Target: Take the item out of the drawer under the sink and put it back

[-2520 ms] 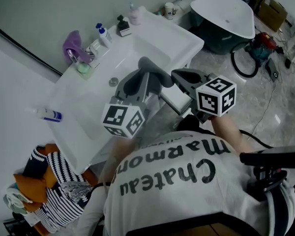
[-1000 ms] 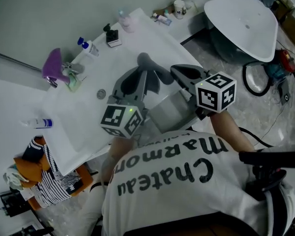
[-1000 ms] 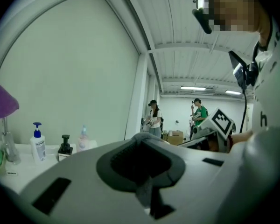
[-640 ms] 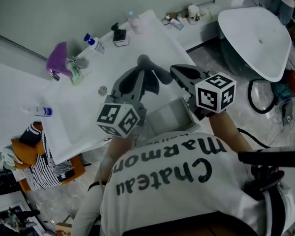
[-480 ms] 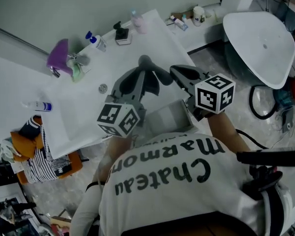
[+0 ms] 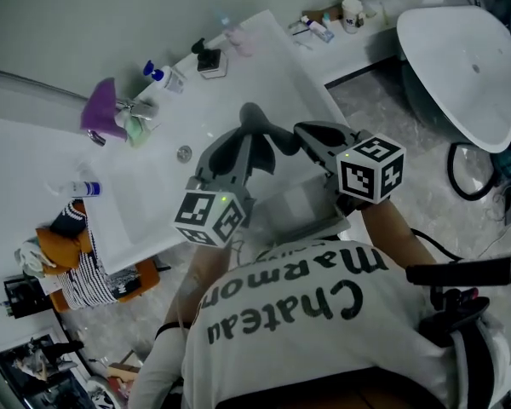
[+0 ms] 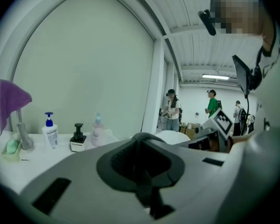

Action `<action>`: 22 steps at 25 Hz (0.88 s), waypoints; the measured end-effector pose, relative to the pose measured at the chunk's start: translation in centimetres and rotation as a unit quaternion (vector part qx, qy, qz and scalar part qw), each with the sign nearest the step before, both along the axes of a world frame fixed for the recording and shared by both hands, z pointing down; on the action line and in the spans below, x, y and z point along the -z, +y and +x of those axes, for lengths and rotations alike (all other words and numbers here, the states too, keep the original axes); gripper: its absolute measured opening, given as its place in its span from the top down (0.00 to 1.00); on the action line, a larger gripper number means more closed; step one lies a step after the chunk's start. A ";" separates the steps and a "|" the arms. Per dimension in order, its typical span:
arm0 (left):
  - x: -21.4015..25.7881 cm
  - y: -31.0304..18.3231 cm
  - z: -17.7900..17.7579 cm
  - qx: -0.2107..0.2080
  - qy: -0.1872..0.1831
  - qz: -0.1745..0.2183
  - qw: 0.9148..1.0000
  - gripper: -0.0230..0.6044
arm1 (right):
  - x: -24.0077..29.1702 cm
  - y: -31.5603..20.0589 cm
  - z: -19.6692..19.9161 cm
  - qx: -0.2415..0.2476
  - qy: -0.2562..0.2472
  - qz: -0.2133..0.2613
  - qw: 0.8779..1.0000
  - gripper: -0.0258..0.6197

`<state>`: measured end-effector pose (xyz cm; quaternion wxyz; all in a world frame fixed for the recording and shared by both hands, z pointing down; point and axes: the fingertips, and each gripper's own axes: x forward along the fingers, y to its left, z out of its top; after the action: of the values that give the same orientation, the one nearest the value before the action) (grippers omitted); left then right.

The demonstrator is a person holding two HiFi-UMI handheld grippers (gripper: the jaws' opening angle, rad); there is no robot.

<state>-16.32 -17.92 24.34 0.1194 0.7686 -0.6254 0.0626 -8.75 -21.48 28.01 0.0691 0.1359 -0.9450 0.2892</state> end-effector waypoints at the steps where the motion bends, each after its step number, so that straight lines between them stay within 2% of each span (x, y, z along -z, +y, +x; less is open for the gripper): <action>1: -0.3 -0.2 0.1 0.000 0.000 -0.006 1.000 0.91 | -0.4 -0.1 0.1 0.000 0.000 -0.004 1.000 0.94; 8: -2.6 -1.9 0.5 -0.002 -0.008 -0.035 0.999 0.91 | -3.1 -0.3 0.6 -0.002 0.002 -0.037 0.999 0.94; 17: -3.7 -4.8 0.7 -0.014 -0.069 -0.041 0.997 0.91 | -3.7 0.3 0.5 0.005 -0.015 -0.044 0.999 0.94; 22: -4.3 -6.6 -0.1 -0.007 -0.062 -0.047 0.997 0.91 | -4.3 0.1 1.3 -0.008 -0.015 -0.048 0.999 0.94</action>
<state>-16.38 -24.51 28.59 0.1154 0.7612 -0.6225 0.1404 -7.43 -21.39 32.36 0.0590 0.1358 -0.9300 0.3364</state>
